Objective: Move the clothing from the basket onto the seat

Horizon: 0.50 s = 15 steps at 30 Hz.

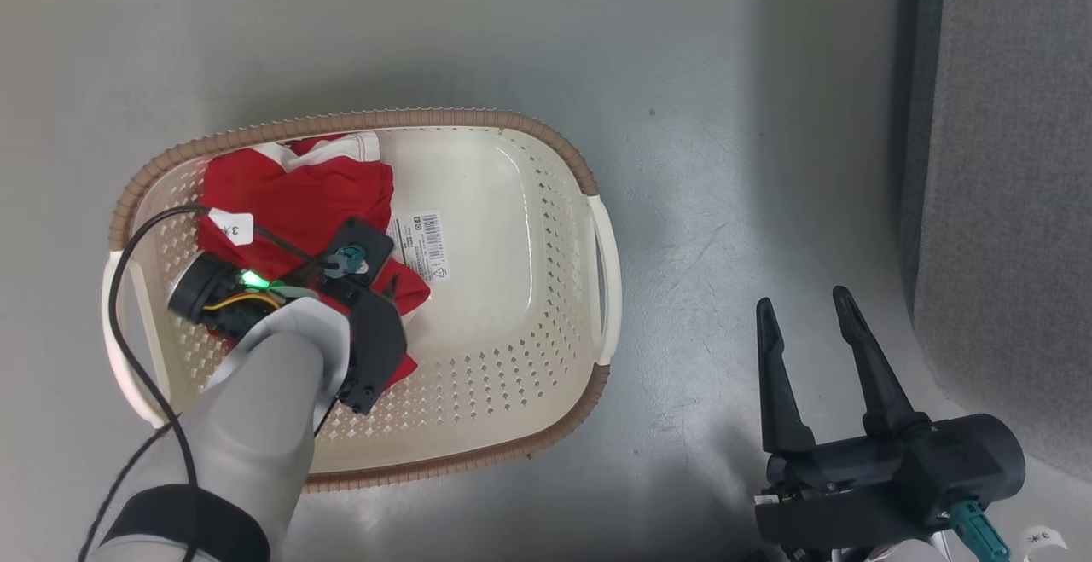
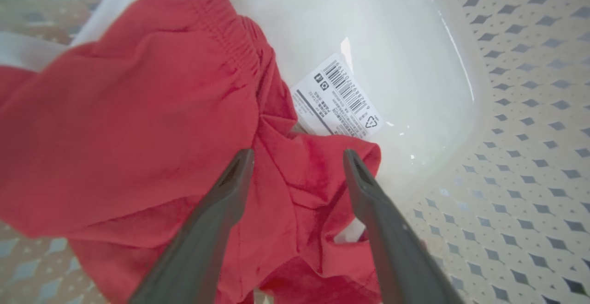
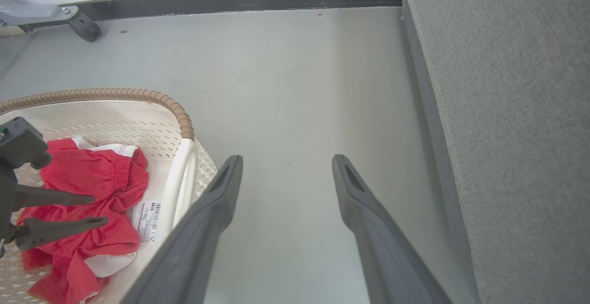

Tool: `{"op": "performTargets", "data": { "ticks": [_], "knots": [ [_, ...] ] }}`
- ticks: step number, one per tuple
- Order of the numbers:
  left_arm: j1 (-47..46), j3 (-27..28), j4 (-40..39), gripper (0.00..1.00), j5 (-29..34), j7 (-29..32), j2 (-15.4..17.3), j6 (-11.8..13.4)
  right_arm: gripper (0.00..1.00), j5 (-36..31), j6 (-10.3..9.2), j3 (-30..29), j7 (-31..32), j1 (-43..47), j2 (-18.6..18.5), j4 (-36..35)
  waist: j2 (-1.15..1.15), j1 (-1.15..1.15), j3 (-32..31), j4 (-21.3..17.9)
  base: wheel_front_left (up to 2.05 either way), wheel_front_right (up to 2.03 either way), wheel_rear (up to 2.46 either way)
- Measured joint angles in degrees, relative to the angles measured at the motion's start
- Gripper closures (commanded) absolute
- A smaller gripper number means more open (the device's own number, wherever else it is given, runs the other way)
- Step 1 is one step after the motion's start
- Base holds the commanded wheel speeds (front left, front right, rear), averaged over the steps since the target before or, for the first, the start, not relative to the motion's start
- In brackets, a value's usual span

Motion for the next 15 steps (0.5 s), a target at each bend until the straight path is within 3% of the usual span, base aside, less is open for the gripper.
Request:
{"op": "performTargets", "data": {
  "ticks": [8, 15],
  "knots": [
    [-0.49, 4.27, 1.83, 0.00, -2.22, 1.42, -0.07, 4.63, 0.00, 0.59, -0.02, 1.01, 0.00, 0.63, 0.04, -2.89, 0.00, 0.00, 0.60, 0.00, 0.00, 0.00, 0.00],
    [-4.44, 10.21, 1.55, 0.00, -7.98, 0.29, -0.48, 8.38, 0.00, 1.08, -0.44, 1.11, 0.00, 1.08, 0.05, -3.89, 0.00, 0.00, 0.98, 0.18, 0.00, 0.00, 0.00]
  ]
}}
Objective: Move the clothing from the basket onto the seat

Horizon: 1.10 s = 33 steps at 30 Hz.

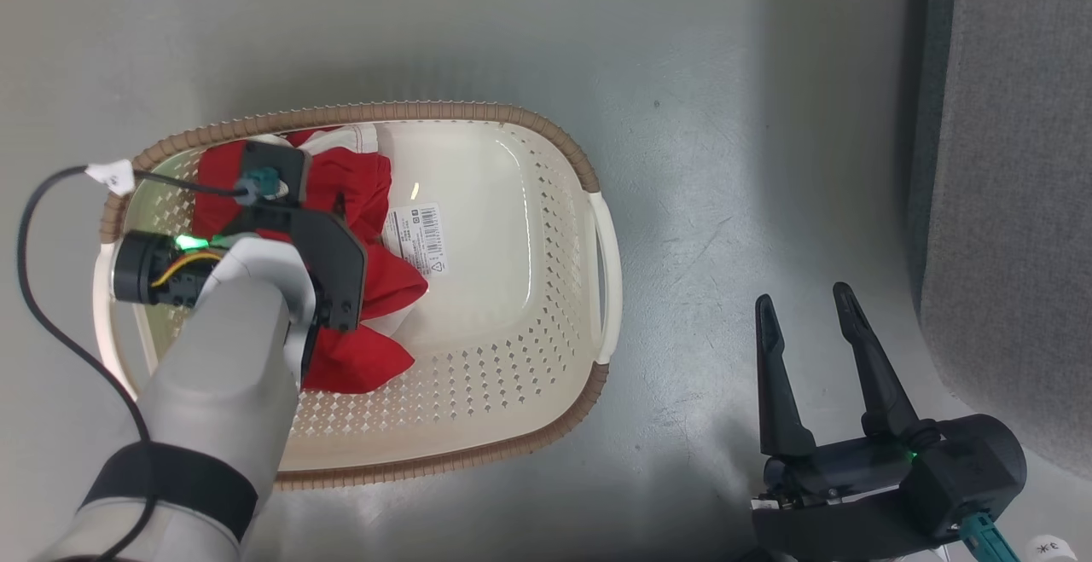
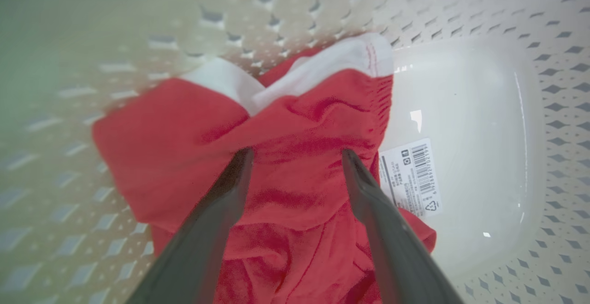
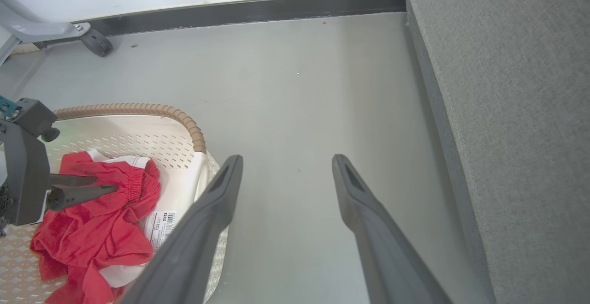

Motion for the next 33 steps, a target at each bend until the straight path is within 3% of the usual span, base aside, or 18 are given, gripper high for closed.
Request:
{"op": "performTargets", "data": {
  "ticks": [8, 30, 31, 33],
  "knots": [
    [-2.06, 3.21, -0.23, 0.00, -3.34, -1.74, -0.63, 0.44, 0.00, 0.55, -0.01, 0.90, 0.00, 0.02, 0.01, -0.45, 0.00, -0.01, 0.19, -0.12, 0.00, 0.00, 0.00],
    [-2.91, 3.63, 0.93, 0.00, -4.37, -2.40, -1.52, 1.37, 0.00, 2.14, -0.08, 1.59, 0.00, 0.05, 0.02, -0.81, 0.00, -0.01, 0.34, -1.30, 0.00, 0.00, 0.00],
    [-2.92, 3.68, 1.01, 0.03, -4.50, -2.38, -1.52, 1.37, 0.00, 2.14, -0.08, 1.57, 0.00, 0.09, 0.02, -0.83, 0.00, -0.01, 0.35, -1.33, 0.00, 0.00, 0.00],
    [-2.92, 3.74, 1.18, 1.00, -4.59, -1.92, -1.53, 1.37, 0.00, 2.14, -0.08, 1.54, 0.00, 0.18, 0.02, -0.89, 0.00, -0.01, 0.37, -1.38, 0.00, 0.00, 0.00]
  ]
}}
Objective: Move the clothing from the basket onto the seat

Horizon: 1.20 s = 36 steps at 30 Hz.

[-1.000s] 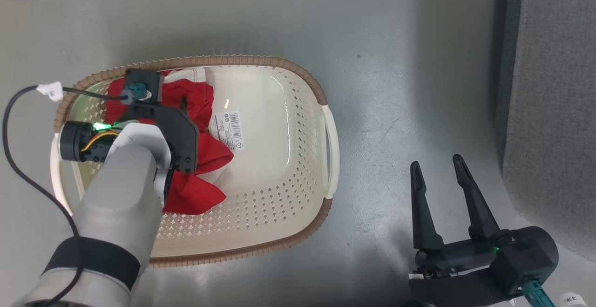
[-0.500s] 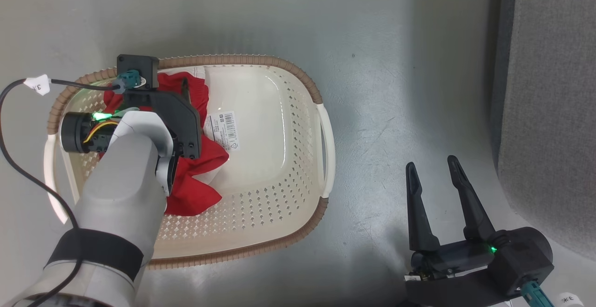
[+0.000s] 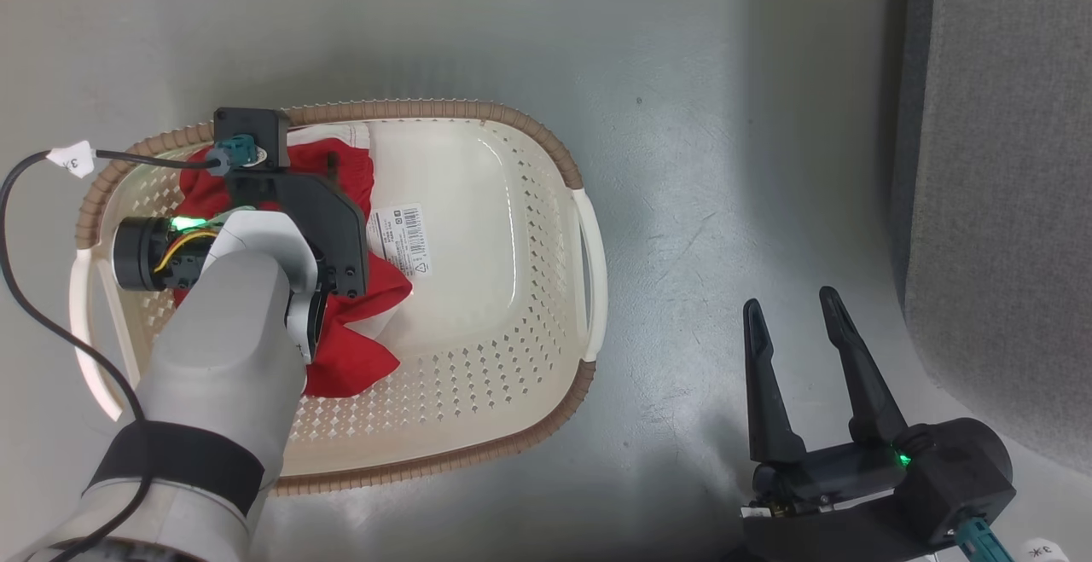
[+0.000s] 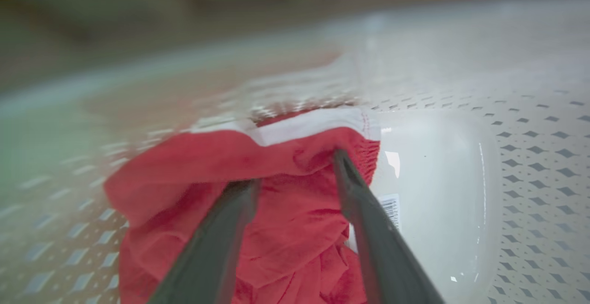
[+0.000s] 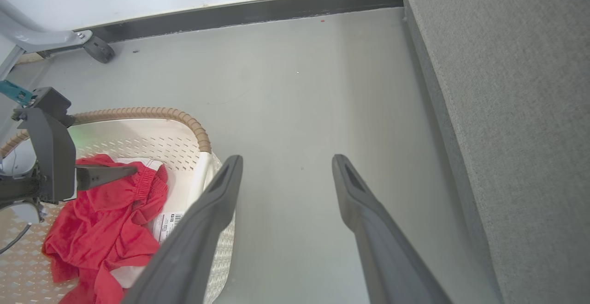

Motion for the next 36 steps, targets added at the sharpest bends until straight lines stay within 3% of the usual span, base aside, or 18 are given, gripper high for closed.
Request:
{"op": "performTargets", "data": {
  "ticks": [19, 36],
  "knots": [
    [0.16, -1.59, 0.65, 1.00, 0.35, 0.77, 0.26, -1.14, 0.00, 1.60, 0.00, 1.25, 0.00, -3.75, 0.01, 0.33, 0.00, 0.00, -0.72, -0.29, 0.00, 0.00, 0.00],
    [8.83, -3.39, 1.04, 1.00, 0.81, -0.57, 1.75, -3.64, 0.00, 7.99, 0.00, 2.57, 0.00, -12.62, -0.02, 7.26, 0.00, 0.00, -8.25, -1.62, 0.00, 0.00, 0.00]
  ]
}}
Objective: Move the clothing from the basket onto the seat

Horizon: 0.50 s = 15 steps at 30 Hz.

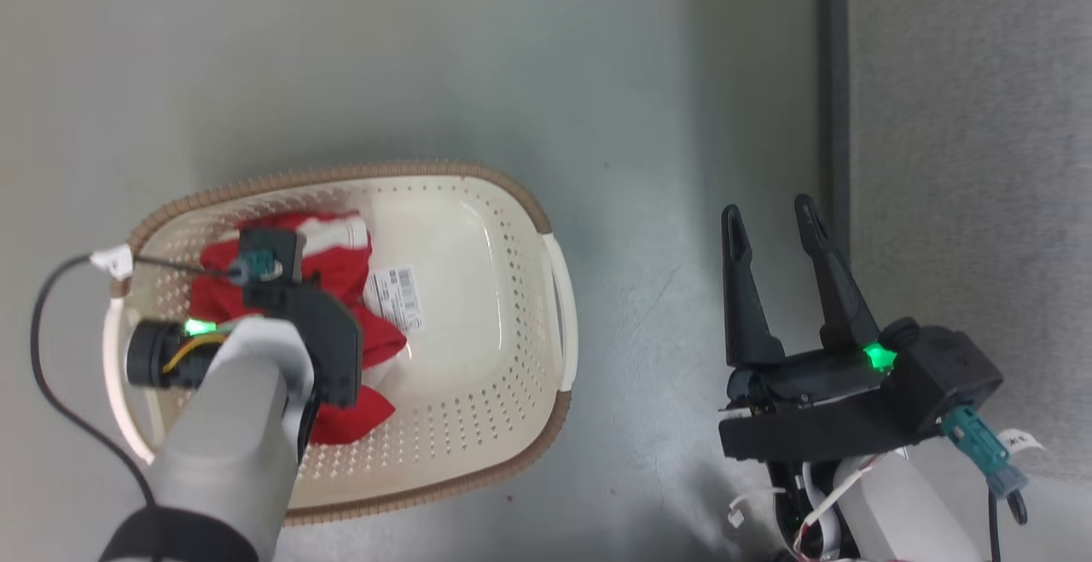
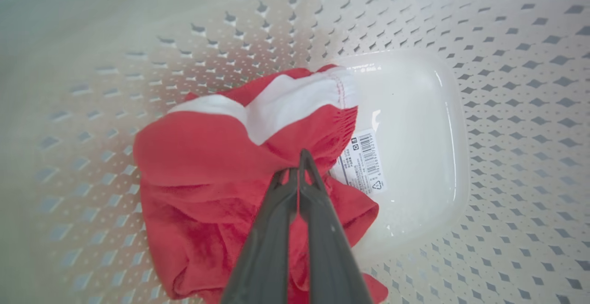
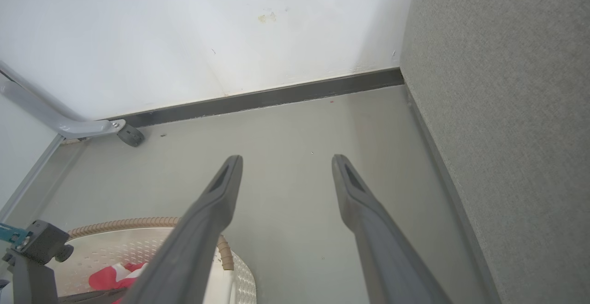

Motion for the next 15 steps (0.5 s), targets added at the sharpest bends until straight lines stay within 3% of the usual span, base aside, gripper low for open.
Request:
{"op": "performTargets", "data": {
  "ticks": [15],
  "knots": [
    [7.44, -2.60, 0.11, 1.00, 1.26, -4.24, 1.52, -3.57, 0.00, 4.24, -0.01, -0.48, 0.00, -2.50, -0.02, 7.81, 0.00, -0.01, -11.98, -0.03, 0.00, 0.00, 0.00]
  ]
}}
